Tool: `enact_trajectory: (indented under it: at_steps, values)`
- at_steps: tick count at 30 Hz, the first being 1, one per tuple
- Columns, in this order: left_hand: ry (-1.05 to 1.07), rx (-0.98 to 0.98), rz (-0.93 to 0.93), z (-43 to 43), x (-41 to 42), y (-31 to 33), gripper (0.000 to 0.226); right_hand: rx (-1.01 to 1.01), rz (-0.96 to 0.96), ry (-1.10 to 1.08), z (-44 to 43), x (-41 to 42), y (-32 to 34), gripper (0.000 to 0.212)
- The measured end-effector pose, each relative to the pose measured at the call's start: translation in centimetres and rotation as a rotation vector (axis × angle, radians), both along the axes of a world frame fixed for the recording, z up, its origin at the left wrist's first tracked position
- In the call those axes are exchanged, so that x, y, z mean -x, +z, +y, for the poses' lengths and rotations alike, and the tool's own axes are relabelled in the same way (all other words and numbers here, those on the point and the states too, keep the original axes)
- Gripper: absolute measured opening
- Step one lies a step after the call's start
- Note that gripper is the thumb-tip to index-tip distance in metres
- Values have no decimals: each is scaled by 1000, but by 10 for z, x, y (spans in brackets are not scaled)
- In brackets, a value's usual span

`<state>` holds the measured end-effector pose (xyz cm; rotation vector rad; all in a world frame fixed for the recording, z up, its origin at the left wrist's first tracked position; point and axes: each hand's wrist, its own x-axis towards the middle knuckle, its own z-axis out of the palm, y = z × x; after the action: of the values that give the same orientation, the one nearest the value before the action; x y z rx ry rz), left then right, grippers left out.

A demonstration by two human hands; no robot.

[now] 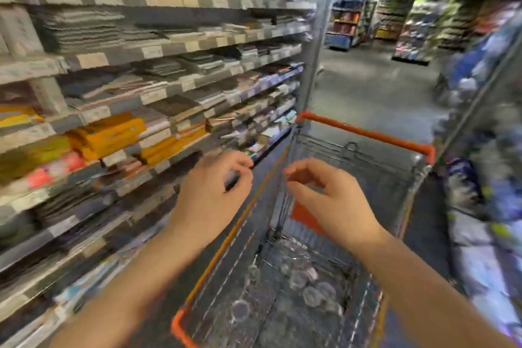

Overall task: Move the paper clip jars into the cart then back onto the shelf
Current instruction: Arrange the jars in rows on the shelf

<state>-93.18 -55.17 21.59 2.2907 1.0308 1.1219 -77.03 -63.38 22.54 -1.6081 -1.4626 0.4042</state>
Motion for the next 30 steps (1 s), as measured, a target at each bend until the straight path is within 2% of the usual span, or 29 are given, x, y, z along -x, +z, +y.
enact_trajectory:
  at_steps: [3,7,10,13,16,20,22,25,27,30]
  values:
    - [-81,92,27,-5,-56,-25,12,54,6,-104,-25,-51,-23,21]
    - [-184,106,104,9,-107,-61,11,133,61,-186,-33,-96,-64,21]
    - [-266,78,218,31,-141,-93,12,180,103,-295,-20,-117,-104,21]
    - [-373,153,277,55,-175,-129,10,269,127,-389,-3,-132,-146,20]
    - [-463,150,344,79,-207,-165,12,356,201,-476,18,-144,-186,21]
    - [-466,191,363,112,-240,-222,11,479,190,-573,49,-162,-247,28]
    - [-431,213,377,125,-252,-261,20,552,176,-622,66,-169,-284,32]
    - [-419,285,429,134,-266,-329,34,648,43,-702,85,-173,-349,40]
    - [-435,281,539,134,-270,-380,45,694,17,-792,93,-171,-394,47]
    - [-455,265,773,127,-261,-457,65,815,77,-876,92,-159,-459,57]
